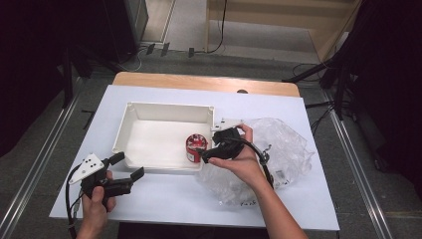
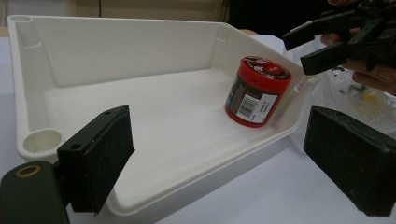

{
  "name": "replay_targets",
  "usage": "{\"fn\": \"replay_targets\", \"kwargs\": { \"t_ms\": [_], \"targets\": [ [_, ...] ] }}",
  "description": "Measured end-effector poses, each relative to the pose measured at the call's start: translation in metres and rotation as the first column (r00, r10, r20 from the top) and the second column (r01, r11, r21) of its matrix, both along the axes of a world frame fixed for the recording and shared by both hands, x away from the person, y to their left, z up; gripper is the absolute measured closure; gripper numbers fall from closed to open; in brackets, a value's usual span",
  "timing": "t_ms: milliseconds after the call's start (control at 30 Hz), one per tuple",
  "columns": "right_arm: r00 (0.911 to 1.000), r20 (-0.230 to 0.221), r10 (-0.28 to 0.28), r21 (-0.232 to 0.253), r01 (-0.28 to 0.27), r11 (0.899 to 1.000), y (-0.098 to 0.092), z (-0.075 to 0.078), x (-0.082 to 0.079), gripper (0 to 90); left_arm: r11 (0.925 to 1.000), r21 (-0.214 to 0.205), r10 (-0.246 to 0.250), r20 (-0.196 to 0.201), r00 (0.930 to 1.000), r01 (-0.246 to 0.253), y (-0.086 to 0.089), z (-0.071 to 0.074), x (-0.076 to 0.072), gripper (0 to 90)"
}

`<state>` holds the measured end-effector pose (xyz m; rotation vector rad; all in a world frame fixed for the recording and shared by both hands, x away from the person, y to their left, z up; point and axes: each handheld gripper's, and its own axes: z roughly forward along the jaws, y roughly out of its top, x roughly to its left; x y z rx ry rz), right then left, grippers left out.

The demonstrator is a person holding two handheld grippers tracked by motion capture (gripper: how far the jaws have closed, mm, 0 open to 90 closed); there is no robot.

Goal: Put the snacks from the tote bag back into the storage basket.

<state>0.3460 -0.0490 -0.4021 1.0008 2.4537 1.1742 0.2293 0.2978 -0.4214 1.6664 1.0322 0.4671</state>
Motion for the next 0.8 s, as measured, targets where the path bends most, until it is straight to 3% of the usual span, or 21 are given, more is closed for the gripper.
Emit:
{"fn": "replay_targets", "kwargs": {
  "t_ms": [400, 800],
  "targets": [
    [0.9972, 0.031, -0.068, 0.065, 0.066, 0.996, -0.045, 0.003, -0.017, 8.2, 0.9998, 0.016, -0.009, 0.001, 1.0, 0.009, -0.01, -0.004, 0.005, 8.5],
    [0.9902, 0.013, -0.139, 0.092, 0.137, 0.986, -0.076, -0.006, -0.029, 8.4, 0.9999, 0.009, 0.012, -0.002, 0.9999, -0.012, -0.002, -0.004, 0.001, 8.5]
  ]
}}
